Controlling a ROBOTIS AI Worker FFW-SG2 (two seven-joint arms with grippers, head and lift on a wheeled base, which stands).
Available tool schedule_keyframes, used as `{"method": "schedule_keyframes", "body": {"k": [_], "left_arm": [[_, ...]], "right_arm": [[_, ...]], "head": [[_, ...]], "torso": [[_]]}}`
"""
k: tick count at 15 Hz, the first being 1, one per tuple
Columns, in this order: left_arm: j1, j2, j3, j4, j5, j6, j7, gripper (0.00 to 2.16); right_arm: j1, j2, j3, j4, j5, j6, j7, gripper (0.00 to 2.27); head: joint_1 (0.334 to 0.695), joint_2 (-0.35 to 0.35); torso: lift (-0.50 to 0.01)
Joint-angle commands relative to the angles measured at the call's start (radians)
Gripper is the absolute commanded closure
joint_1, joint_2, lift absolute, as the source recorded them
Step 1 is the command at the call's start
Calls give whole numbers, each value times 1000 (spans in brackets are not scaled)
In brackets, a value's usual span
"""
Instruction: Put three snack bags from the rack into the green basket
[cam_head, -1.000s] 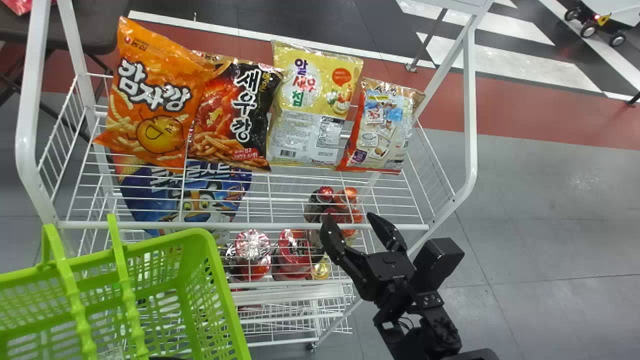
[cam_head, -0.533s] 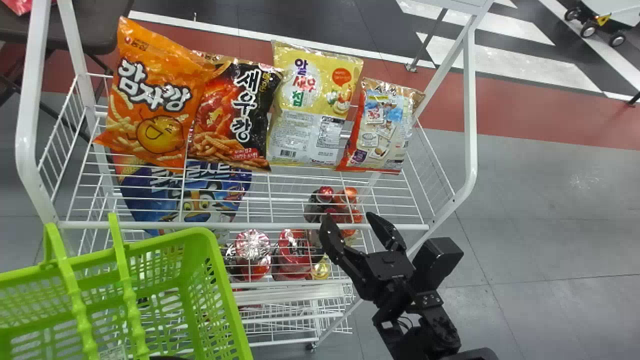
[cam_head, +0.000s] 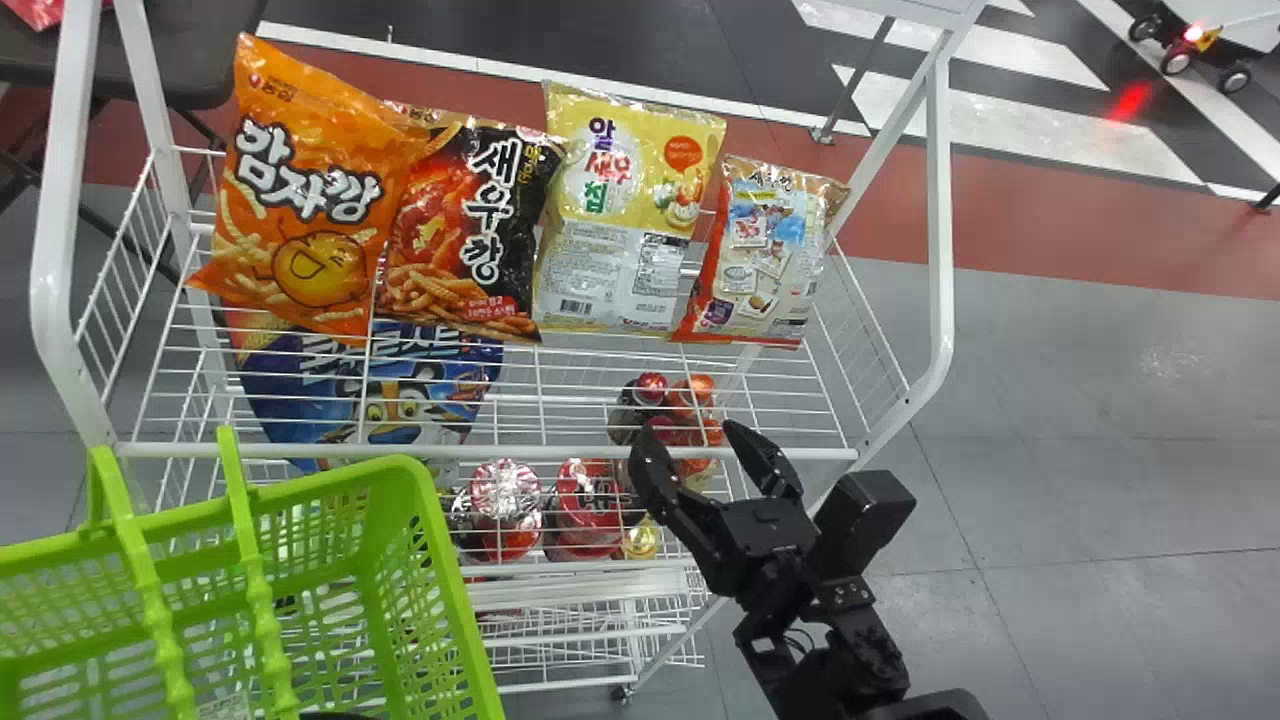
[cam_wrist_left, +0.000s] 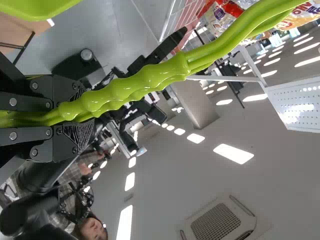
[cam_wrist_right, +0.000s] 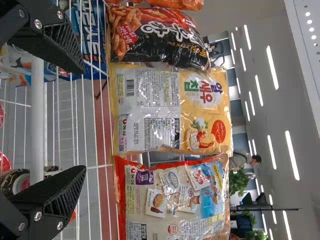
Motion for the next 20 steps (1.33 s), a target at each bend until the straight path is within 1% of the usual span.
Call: {"method": "schedule_keyframes", "body": {"k": [1,4,5,9,10,11,15,16,18,19,20], "left_arm": [[0,-3,-2,-4,0,17,-13,2145],[2,-3,-6,-6,-6,27,-13,2145],[2,-3,-8,-9,-8,30,-13,2145],[2,-3,-17,-10,-18,39,-13,2145],[2,-3,-22,-10,-20,39,-13,2145],[2,-3,-23,-10,-20,39,-13,2145],[3,-3,-22,-12,-21,48,-13,2145],[6,-3,-20,-13,-21,48,-13,2145],[12,-3,-15,-13,-21,48,-13,2145],[14,-3,-12,-13,-21,48,-13,2145],[15,-3,-9,-15,-21,48,-13,2145]], "right_arm": [[-34,4,35,-3,1,6,2,140],[-114,15,90,-1,15,74,-9,140],[-138,15,107,-1,18,92,-11,140],[-241,15,196,-1,47,187,-29,140],[-272,16,221,0,55,212,-37,140],[-301,21,237,3,59,242,-41,140],[-442,56,320,72,65,316,-55,140],[-480,65,337,111,58,322,-54,140],[-546,70,382,187,44,313,-48,137],[-569,85,389,220,38,304,-40,134],[-589,101,395,252,36,291,-28,130]], "head": [[695,-329],[695,-291],[695,-256],[695,-191],[695,-157],[695,-141],[695,-73],[695,-40],[695,-12],[695,1],[695,28]], "torso": [[0],[0],[0],[0],[0],[0],[0],[0],[0],[0],[0]]}}
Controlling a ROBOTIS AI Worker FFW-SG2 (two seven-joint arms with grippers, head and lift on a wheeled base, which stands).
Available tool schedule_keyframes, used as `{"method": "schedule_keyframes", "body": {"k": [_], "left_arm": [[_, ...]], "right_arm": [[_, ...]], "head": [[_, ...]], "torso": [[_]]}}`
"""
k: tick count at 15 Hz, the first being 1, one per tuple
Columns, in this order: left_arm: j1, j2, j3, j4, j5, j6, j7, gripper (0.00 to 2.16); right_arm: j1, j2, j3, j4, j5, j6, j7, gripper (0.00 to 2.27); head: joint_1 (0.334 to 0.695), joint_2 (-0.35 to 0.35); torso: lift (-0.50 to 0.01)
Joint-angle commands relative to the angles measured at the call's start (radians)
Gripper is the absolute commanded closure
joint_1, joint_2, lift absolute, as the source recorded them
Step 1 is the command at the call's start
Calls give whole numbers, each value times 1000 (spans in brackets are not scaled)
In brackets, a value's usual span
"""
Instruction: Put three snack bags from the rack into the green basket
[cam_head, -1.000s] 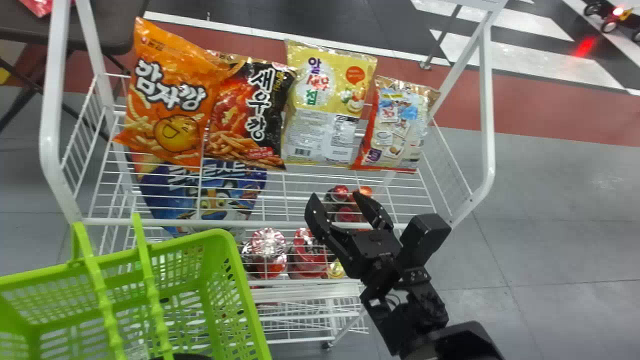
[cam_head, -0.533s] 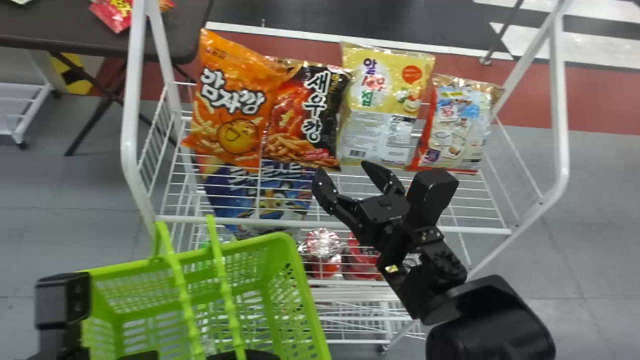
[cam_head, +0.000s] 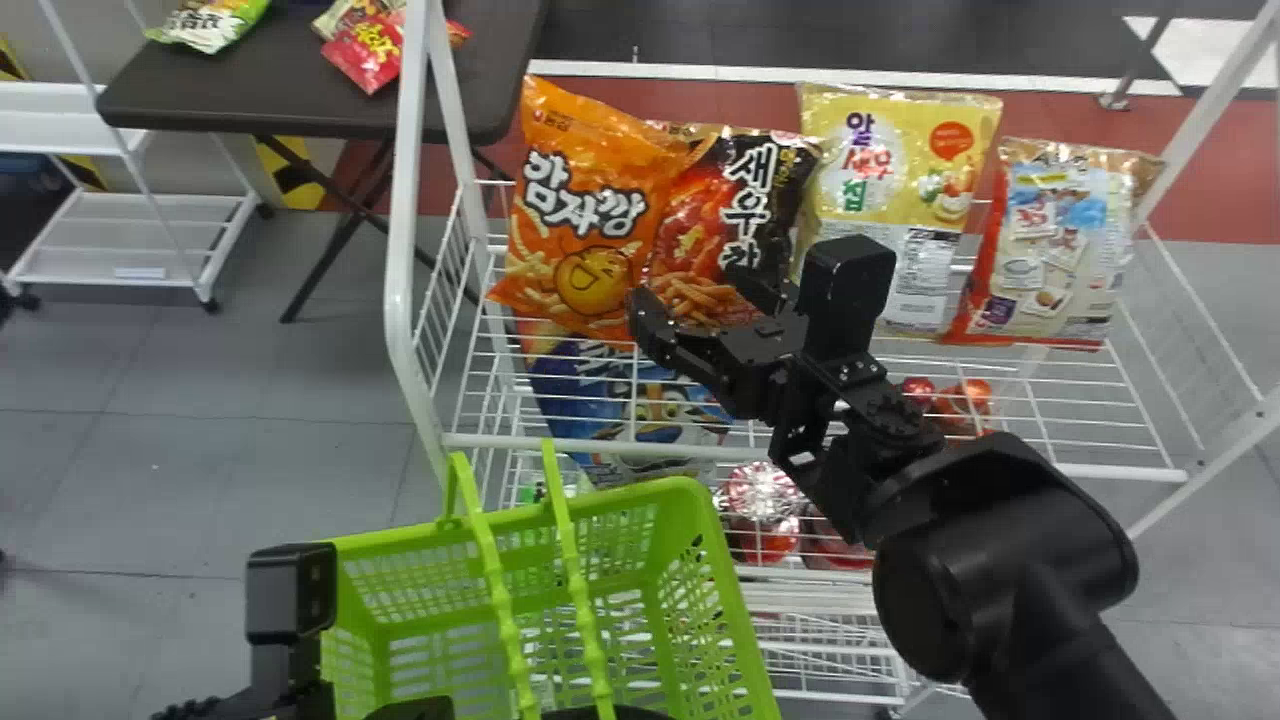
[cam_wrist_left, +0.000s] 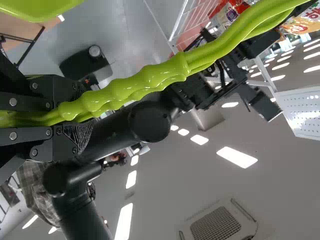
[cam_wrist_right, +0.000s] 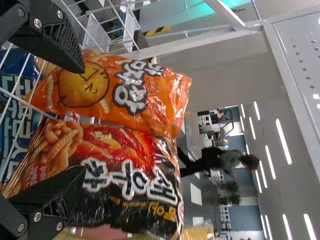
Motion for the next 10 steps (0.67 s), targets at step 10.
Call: {"method": "schedule_keyframes", "body": {"k": [10], "left_arm": [[8,-3,19,-1,5,-3,-13,2145]], "right_arm": [[-235,121,105,345,-11,-128,29,130]], "head": [[695,130]], "torso": [[0]]}}
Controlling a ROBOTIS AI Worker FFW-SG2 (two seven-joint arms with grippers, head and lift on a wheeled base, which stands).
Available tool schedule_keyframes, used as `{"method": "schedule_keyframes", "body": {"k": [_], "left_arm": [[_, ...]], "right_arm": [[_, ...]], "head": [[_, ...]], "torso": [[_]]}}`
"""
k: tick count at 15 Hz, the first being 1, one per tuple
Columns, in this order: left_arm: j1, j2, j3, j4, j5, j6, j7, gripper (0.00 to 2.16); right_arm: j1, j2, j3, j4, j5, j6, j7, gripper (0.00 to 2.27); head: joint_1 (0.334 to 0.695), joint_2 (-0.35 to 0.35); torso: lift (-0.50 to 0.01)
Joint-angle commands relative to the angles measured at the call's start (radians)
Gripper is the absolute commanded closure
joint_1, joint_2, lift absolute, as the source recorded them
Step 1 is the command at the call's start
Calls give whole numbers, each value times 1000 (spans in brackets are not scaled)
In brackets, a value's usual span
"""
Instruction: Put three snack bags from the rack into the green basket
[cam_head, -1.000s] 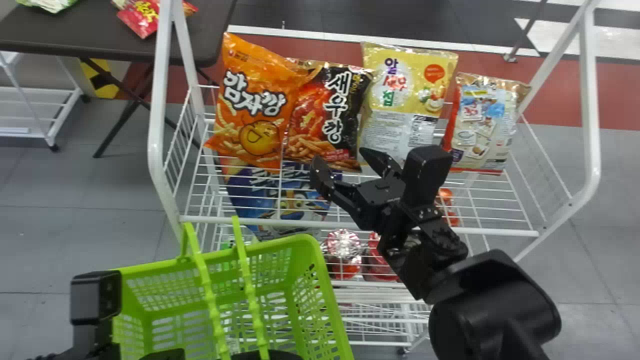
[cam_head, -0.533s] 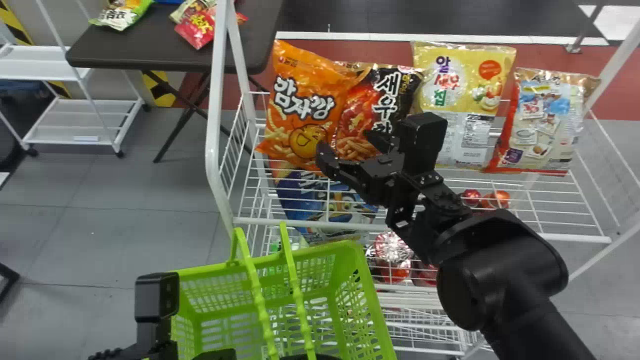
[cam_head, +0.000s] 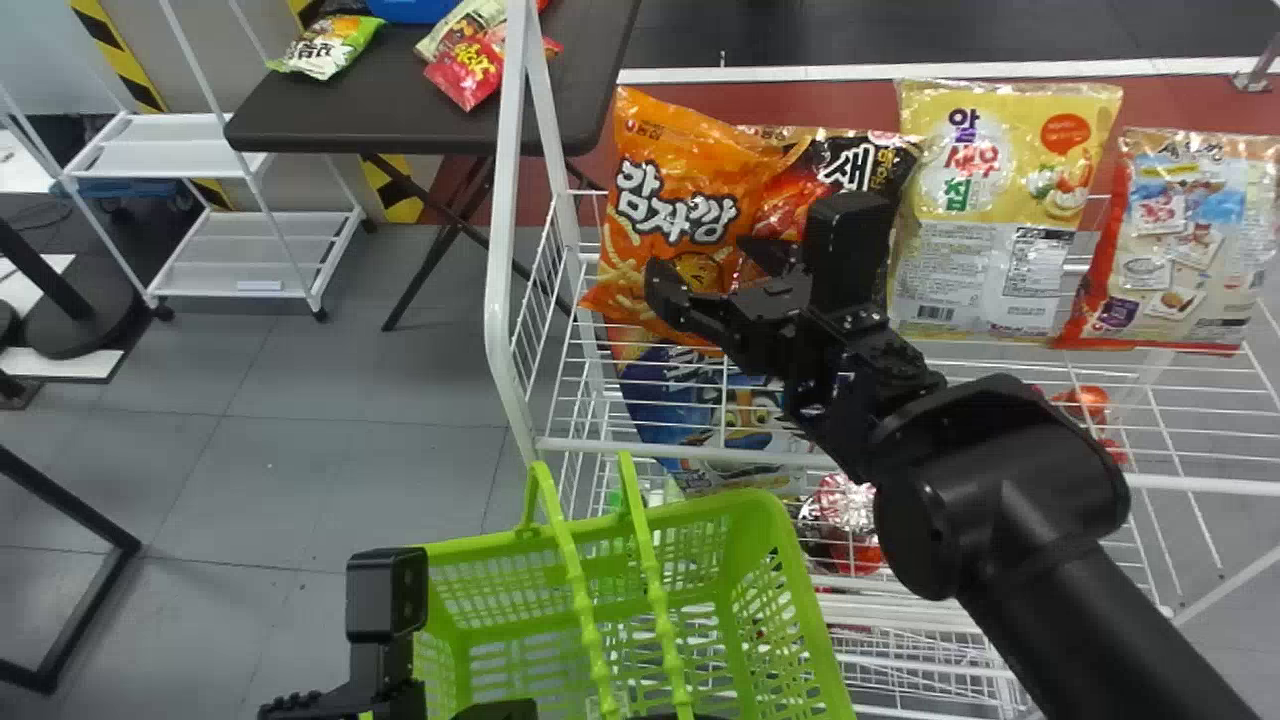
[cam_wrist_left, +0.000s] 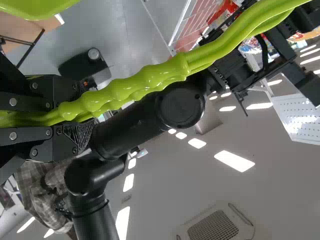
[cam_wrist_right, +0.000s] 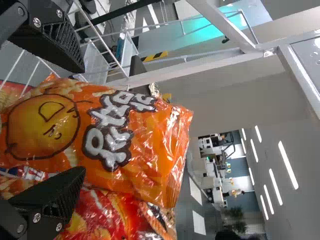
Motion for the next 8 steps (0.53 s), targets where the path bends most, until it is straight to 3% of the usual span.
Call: {"method": "schedule_keyframes", "body": {"k": [1,5,8], "left_arm": [[3,-3,5,-1,2,-2,-13,2145],[17,-3,26,-21,13,1,-13,2145],[25,-3,39,-24,19,1,-13,2145]], "right_arm": [[-43,24,27,62,13,-15,-9,134],[-123,42,60,185,65,-33,-70,221],[-153,42,83,209,85,-24,-72,741]], "head": [[695,137],[695,170],[695,164]], "torso": [[0],[0],[0]]}}
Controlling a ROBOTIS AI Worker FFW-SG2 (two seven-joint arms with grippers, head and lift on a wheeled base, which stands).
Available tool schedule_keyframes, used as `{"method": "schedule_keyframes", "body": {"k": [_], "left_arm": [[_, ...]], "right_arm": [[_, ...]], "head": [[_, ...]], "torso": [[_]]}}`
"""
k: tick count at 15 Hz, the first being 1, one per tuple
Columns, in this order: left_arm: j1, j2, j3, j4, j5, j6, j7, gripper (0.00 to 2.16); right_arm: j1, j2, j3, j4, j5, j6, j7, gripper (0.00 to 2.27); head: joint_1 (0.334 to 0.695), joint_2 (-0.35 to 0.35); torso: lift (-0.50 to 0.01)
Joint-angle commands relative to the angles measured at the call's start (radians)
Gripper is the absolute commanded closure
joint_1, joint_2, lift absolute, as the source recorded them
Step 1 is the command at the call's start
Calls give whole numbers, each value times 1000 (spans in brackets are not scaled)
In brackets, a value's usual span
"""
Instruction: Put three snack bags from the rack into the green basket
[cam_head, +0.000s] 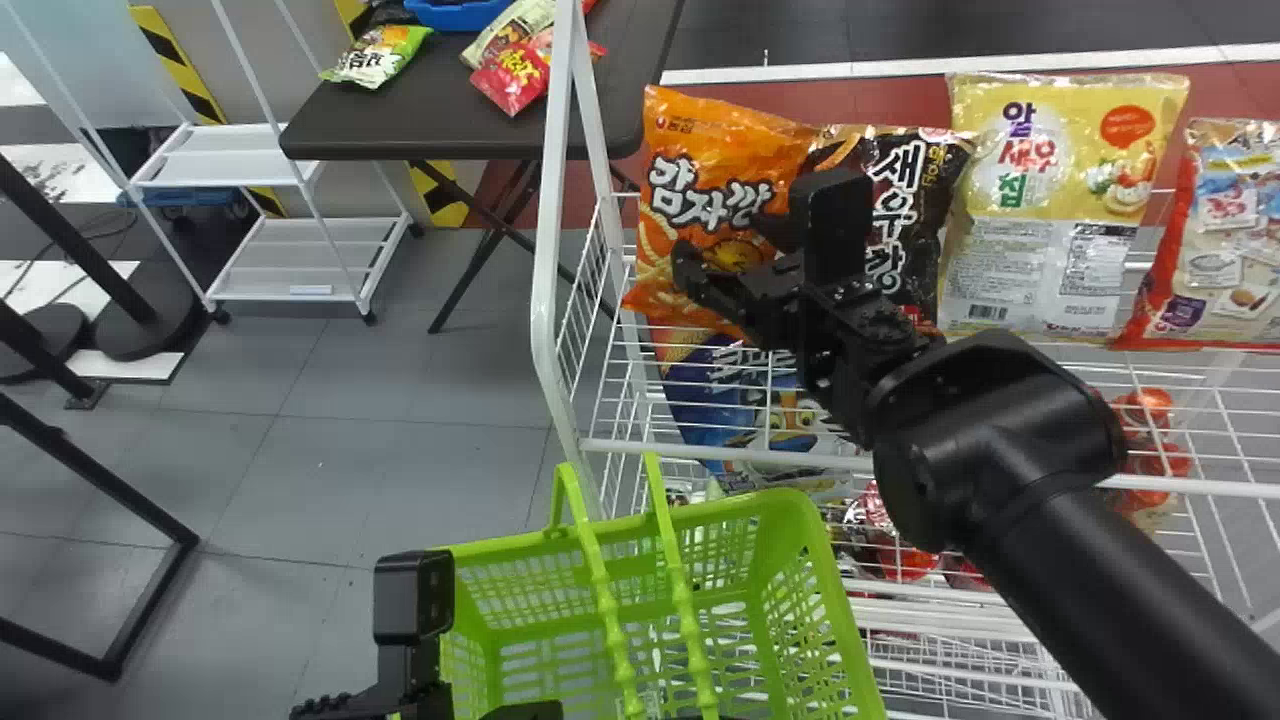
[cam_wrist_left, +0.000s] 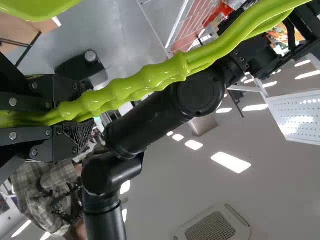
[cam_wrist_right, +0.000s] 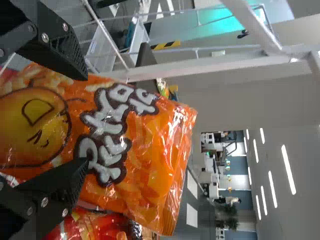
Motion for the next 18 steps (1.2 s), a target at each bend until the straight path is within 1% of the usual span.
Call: {"method": "schedule_keyframes", "body": {"k": [1,2,3,4,5,9,12,16,17,18], "left_arm": [[4,-3,10,-4,4,0,-13,2145],[6,-3,11,-7,7,0,-13,2145],[7,-3,13,-7,9,0,-13,2145],[9,-3,17,-7,9,0,-13,2145],[11,-3,19,-7,9,0,-13,2145],[11,-3,25,-8,12,0,-13,2145],[11,-3,31,-7,16,0,-13,2145],[11,-3,42,-5,19,-3,-13,2145],[11,-3,45,-5,19,-3,-13,2145],[11,-3,46,-5,19,-3,-13,2145]], "right_arm": [[-22,1,18,21,21,19,0,1042],[-34,1,21,35,21,35,0,1484],[-38,1,22,40,21,50,0,1862],[-41,1,22,41,23,62,0,2125],[-43,1,24,41,24,65,3,2233],[-35,1,22,26,21,75,21,2250],[1,1,16,-35,29,78,29,2250],[89,1,-5,-230,75,179,12,2250],[112,-3,-10,-290,99,225,-2,2250],[129,-15,-9,-345,119,283,-17,2250]], "head": [[695,166],[695,169],[695,172],[695,173],[695,173],[695,180],[695,187],[695,212],[695,218],[695,222]], "torso": [[0],[0],[0],[0],[0],[0],[0],[0],[0],[0]]}}
